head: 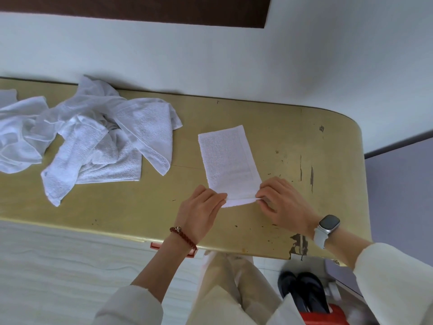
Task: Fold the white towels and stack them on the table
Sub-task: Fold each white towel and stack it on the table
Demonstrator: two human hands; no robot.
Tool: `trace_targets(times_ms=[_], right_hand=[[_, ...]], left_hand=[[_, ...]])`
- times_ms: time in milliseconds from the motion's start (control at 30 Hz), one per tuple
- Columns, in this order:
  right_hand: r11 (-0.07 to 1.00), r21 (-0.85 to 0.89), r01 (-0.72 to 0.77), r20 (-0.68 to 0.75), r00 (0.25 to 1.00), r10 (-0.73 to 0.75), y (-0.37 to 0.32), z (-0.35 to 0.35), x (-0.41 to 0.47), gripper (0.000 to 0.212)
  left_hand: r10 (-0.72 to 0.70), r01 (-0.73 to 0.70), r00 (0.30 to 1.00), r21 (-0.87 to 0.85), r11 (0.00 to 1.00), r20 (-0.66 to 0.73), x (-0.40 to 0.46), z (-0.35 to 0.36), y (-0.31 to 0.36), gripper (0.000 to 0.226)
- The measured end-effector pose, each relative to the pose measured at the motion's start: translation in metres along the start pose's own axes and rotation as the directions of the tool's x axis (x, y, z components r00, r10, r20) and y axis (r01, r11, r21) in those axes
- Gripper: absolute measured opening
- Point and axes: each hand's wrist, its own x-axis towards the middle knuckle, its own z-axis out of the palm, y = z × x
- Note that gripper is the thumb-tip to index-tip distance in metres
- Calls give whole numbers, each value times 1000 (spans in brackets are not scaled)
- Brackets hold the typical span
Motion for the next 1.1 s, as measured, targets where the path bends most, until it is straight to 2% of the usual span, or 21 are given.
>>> trace_targets(times_ms=[67, 133, 200, 267, 333, 467, 533, 633, 733, 833, 1100], right_hand=[[981, 142, -133, -2, 991, 134, -5, -6, 11, 13], [923, 284, -258, 20, 964, 264, -9, -10, 26, 4], [854, 400, -333, -15, 929, 370, -11, -11, 45, 3], [783, 484, -391, -51, 881, 471, -10, -9, 67, 5], [743, 510, -434, -76, 837, 542, -3, -6, 88, 4], [702, 506, -501, -86, 781, 619, 18, 2, 122, 9], [692, 508, -512, -81, 772, 631, 25, 7, 134, 11], [717, 496, -490, -92, 791, 604, 31, 14, 148, 12], [746, 461, -481, -111, 803, 586, 36, 23, 160, 9], [769, 409, -491, -121, 807, 579, 40, 31, 166, 9], [821, 233, -522, -158, 812, 562, 40, 38, 170, 16]], left_hand=[[-46, 44, 999, -48, 998, -29, 9, 0, -2, 28], [-248, 251, 968, -205, 946, 37, 24, -2, -1, 26], [-496, 534, 845, -353, 768, 198, 44, -4, 1, 27], [-611, 677, 733, -407, 613, 299, 64, -3, -4, 31], [-620, 691, 717, -441, 572, 319, 82, -1, -14, 31], [-580, 669, 743, -410, 620, 335, 104, 7, -34, 12], [-611, 671, 740, -385, 634, 281, 109, 13, -44, 17], [-677, 697, 709, -338, 632, 195, 116, 21, -55, 20], [-727, 736, 665, -313, 601, 167, 122, 29, -60, 20], [-739, 742, 661, -263, 617, 131, 124, 33, -62, 20], [-778, 788, 607, -248, 564, 162, 127, 32, -65, 13]])
